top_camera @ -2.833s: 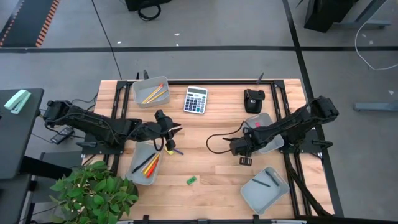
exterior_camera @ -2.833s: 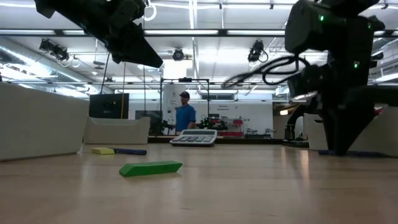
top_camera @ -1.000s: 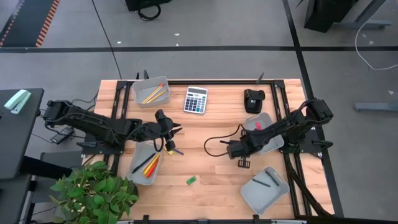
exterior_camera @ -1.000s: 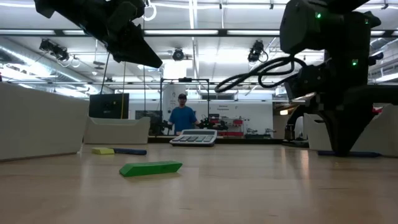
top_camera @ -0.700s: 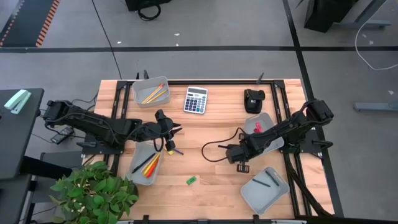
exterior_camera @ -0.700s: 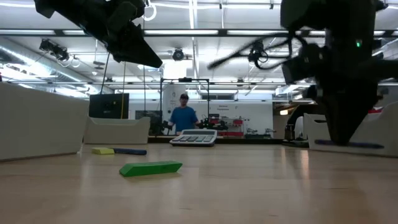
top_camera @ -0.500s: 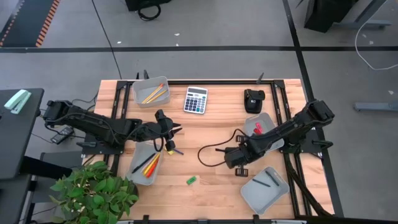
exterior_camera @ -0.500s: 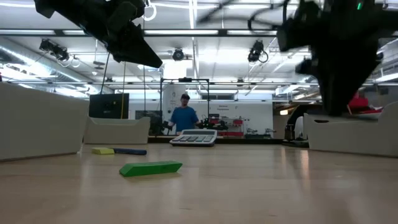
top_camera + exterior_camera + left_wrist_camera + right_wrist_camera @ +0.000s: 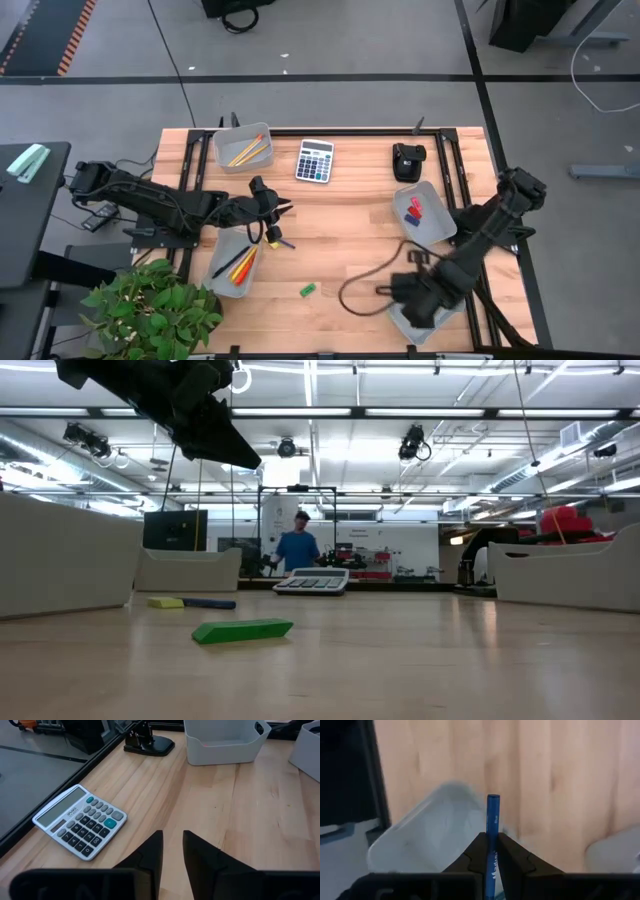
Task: Sort crayons/erasers/pens/pencils in bins
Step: Put the right blue crayon into the bottom right gray bin
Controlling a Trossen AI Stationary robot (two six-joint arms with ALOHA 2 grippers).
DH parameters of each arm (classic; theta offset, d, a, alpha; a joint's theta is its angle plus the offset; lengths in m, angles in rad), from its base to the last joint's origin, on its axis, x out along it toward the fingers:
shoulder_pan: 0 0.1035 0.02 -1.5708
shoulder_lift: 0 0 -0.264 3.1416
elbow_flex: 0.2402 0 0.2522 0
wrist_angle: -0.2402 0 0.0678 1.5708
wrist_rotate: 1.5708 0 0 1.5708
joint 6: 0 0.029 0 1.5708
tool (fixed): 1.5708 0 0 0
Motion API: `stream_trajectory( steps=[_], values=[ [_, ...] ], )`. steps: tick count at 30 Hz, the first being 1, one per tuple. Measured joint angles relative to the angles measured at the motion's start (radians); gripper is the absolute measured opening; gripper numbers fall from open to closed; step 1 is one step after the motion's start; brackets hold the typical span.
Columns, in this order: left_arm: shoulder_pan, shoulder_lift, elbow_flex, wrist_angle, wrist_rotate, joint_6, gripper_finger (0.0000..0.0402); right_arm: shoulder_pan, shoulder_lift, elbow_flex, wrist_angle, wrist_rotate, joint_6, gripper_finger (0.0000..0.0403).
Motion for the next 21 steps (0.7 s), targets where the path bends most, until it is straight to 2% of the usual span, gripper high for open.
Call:
stream_trajectory(
  steps=[4,9,21],
  values=[
    [0.0,0.0,0.0,0.0,0.0,0.001,0.0086,0.098,0.0,-0.065,-0.004,-0.001,0.14,0.004],
    [0.0,0.0,0.0,0.0,0.0,0.003,0.008,0.162,0.0,-0.141,-0.002,-0.001,0.247,0.004],
    [0.0,0.0,0.0,-0.001,0.0,0.002,0.0086,0.154,0.0,-0.162,0.004,-0.026,0.266,0.0078]
  ],
)
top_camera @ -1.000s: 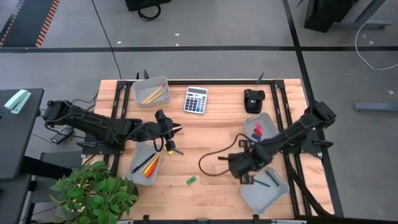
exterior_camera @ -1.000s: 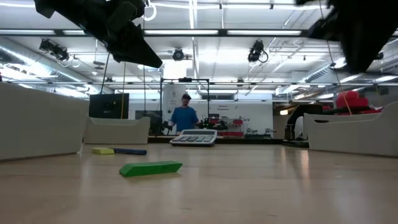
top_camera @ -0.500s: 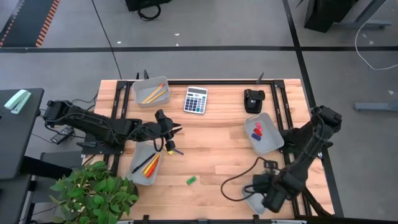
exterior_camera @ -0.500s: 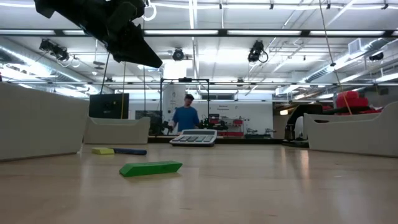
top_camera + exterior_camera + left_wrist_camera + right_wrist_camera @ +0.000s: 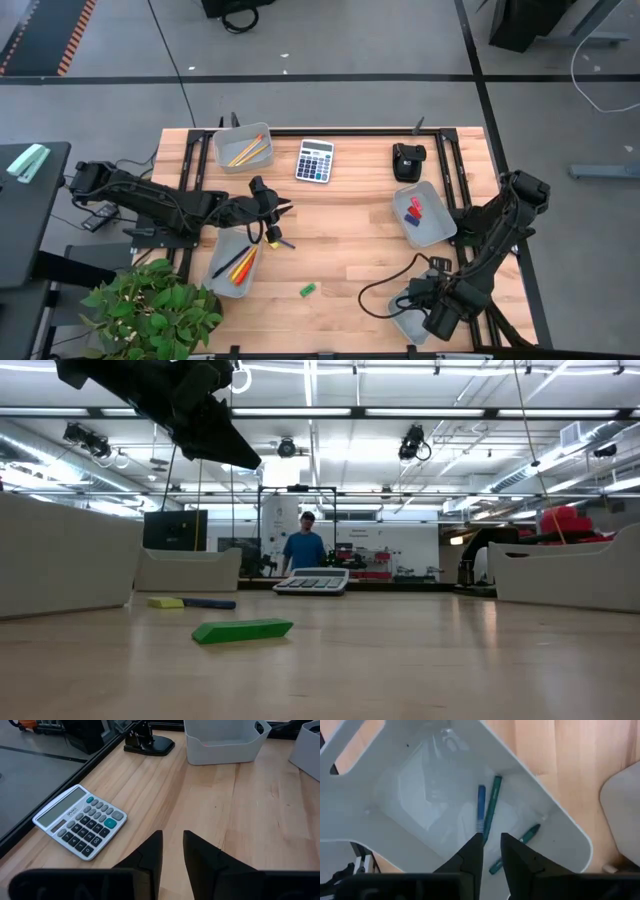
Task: Sort crayons/erasers/pens/pencils in bins
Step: Put the right blue crayon into the bottom right gray bin, then put the blue crayon into the bottom right gray bin
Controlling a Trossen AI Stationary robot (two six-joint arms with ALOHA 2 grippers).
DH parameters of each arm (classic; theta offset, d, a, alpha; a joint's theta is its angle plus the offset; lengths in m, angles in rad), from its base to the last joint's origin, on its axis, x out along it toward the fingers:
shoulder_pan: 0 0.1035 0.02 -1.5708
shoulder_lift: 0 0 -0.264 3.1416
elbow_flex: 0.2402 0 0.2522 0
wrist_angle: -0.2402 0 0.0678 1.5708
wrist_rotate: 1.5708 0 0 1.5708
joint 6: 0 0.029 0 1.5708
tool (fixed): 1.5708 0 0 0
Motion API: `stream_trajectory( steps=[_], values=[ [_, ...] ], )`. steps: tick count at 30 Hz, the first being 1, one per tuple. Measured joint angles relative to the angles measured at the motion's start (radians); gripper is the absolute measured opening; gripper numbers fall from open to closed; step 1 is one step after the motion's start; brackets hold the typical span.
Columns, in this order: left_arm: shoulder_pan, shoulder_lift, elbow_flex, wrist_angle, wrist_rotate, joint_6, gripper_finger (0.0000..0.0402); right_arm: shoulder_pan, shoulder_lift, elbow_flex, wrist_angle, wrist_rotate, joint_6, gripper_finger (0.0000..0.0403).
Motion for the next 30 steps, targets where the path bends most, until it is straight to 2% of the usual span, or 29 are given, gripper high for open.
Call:
stream_trajectory(
  steps=[7,13,21,26,30],
  values=[
    [0.0,0.0,0.0,-0.012,0.0,0.0,0.0078,-0.027,0.0,0.0,0.0,0.001,-0.017,0.0092],
    [0.0,0.0,0.0,-0.015,0.0,0.0,0.0084,-0.099,0.0,0.045,0.0,0.006,-0.119,0.0092],
    [-0.003,0.0,0.0,-0.032,0.0,-0.009,0.0081,-0.181,0.0,0.176,0.019,0.139,-0.314,0.0092],
    [-0.004,0.0,0.0,-0.042,0.003,-0.034,0.0079,-0.25,0.0,0.183,0.227,0.284,-0.499,0.0092],
    [-0.004,0.0,0.0,-0.057,0.003,-0.071,0.0084,-0.327,0.037,0.156,0.432,0.347,-0.684,0.0092]
  ],
)
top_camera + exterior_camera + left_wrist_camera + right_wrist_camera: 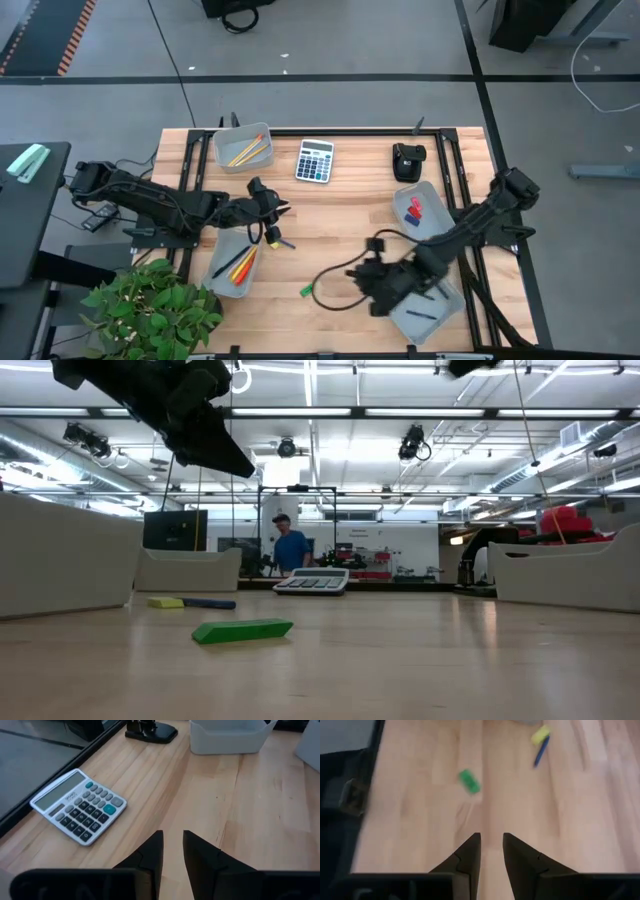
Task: Sort crayons/erasers/pens/pencils in bins
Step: Put the blue crayon into the bottom right gray bin
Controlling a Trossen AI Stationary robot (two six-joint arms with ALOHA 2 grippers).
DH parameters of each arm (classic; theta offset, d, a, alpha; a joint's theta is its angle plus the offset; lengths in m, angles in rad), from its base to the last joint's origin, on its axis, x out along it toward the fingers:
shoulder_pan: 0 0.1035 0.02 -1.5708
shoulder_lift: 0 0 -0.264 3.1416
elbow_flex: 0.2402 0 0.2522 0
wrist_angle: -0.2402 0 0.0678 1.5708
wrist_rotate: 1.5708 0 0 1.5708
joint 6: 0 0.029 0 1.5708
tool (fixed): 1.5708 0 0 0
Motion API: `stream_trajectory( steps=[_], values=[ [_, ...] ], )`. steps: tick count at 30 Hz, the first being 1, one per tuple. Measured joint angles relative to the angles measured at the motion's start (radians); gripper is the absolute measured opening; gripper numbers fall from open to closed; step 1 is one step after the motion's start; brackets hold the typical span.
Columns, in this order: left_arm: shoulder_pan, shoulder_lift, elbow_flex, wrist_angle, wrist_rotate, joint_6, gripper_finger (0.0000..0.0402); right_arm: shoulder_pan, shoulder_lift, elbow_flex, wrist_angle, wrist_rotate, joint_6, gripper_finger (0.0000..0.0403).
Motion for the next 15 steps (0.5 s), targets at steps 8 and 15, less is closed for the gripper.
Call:
stream_trajectory(
  steps=[8,15],
  values=[
    [0.0,0.0,0.0,-0.109,0.043,0.025,0.0078,-0.129,0.169,-0.004,0.173,0.001,-0.189,0.0092],
    [0.005,0.0,0.0,-0.138,0.071,0.122,0.0092,-0.173,0.235,-0.004,0.182,-0.003,-0.192,0.0092]
  ],
)
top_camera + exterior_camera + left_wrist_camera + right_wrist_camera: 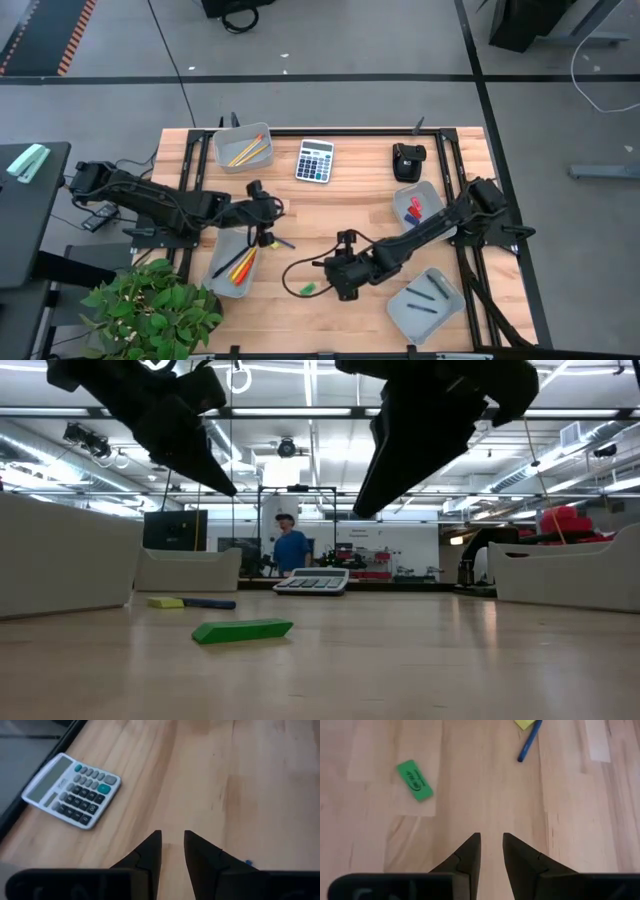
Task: Sort crayons/erasers/pens/pencils in bins
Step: Put the blue crayon into the bottom right gray bin
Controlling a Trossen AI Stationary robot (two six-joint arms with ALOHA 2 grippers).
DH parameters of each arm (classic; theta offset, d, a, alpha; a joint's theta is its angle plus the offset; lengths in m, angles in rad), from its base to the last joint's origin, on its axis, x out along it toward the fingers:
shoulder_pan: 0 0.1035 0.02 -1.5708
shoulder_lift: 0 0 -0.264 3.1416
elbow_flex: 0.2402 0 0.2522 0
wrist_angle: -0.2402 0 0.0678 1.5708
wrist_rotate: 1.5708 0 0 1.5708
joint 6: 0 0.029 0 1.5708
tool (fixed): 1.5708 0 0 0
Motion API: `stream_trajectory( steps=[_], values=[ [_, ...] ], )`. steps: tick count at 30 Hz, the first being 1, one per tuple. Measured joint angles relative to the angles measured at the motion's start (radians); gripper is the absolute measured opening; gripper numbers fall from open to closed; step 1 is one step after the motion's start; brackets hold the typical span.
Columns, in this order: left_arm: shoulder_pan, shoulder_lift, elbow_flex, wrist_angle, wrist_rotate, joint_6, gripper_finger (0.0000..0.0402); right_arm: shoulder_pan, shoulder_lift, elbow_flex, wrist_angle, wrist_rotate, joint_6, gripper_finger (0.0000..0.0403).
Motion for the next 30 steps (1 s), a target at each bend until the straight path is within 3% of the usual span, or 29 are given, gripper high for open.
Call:
stream_trajectory(
  steps=[14,18,21,26,30],
  values=[
    [0.041,0.025,0.001,0.097,0.035,0.319,0.0101,0.035,-0.005,0.0,0.026,0.062,-0.004,0.0092],
    [0.093,0.041,0.002,0.127,0.206,0.298,0.0101,0.008,-0.005,0.0,0.03,0.065,-0.049,0.0092],
    [0.125,0.069,0.001,0.122,0.276,0.231,0.0101,-0.019,-0.005,-0.013,0.048,0.065,-0.063,0.0092],
    [0.148,0.136,0.001,0.097,0.324,0.059,0.0098,-0.056,-0.005,-0.073,0.06,0.065,-0.082,0.0092],
    [0.145,0.179,0.001,0.051,0.323,0.024,0.009,-0.082,-0.004,-0.131,0.073,0.065,-0.085,0.0092]
  ],
)
